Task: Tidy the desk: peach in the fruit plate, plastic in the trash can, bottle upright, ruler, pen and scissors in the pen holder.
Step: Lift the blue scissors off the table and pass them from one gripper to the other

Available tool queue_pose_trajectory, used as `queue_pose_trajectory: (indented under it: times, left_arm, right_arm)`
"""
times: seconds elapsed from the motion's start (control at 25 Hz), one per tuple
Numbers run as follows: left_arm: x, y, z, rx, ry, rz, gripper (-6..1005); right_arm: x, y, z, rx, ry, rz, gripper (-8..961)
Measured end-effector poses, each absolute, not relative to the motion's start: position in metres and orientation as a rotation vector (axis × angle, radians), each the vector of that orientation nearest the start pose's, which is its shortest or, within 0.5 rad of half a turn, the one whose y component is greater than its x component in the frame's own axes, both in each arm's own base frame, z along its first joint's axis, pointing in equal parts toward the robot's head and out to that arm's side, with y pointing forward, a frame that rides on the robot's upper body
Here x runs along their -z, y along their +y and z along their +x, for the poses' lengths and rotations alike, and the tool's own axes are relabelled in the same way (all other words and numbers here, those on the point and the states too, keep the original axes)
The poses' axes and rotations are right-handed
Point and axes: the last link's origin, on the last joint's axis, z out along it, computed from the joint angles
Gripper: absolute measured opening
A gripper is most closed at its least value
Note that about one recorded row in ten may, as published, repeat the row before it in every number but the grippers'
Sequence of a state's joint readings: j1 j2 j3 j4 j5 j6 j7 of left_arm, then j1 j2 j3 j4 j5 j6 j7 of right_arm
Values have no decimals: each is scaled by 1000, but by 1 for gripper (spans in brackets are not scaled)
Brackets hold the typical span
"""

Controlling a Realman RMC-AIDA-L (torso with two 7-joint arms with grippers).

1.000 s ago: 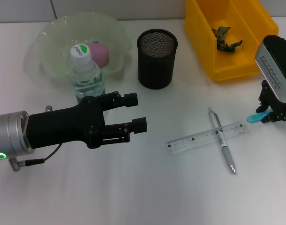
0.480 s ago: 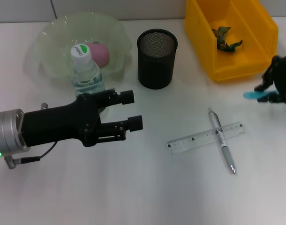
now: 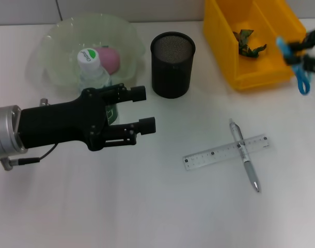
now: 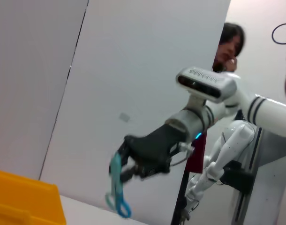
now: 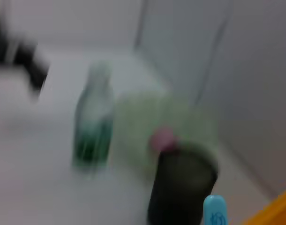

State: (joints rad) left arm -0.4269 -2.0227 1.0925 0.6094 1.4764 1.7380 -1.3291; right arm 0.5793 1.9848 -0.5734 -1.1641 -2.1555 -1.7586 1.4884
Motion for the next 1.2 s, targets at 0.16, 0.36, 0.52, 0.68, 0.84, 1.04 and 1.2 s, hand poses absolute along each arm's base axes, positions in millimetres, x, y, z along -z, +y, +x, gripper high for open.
queue_pose_trajectory:
  times: [0.16,0.36,0.52,0.68,0.84,1.04,1.2]
  left_arm:
    - [-6,295,-226,1166,-438,-2809,783]
    - [-11,297,-222,1158,-377,-2809,783]
    - [-7,296,-215,1163,-271,-2785,783]
    - [-3,298,-211,1174,-176,-2732,783]
    - [2,305,-209,1222,-117,-2630,783]
    - [11,314,-207,1286,-100,-2519,783]
    - [25,321,-199,1303,-90,-2501,775]
  right_arm:
    - [-136,349,232,-588,301,-2571,201]
    - [-126,334,247,-1028,485,-2405,202]
    - [-101,325,257,-1339,592,-2234,203]
    - [-75,315,263,-1584,676,-2048,204]
    - [-51,303,264,-1768,748,-1863,205]
    - [-31,288,263,-1920,840,-1698,206]
    - [-19,279,254,-2024,903,-1665,207]
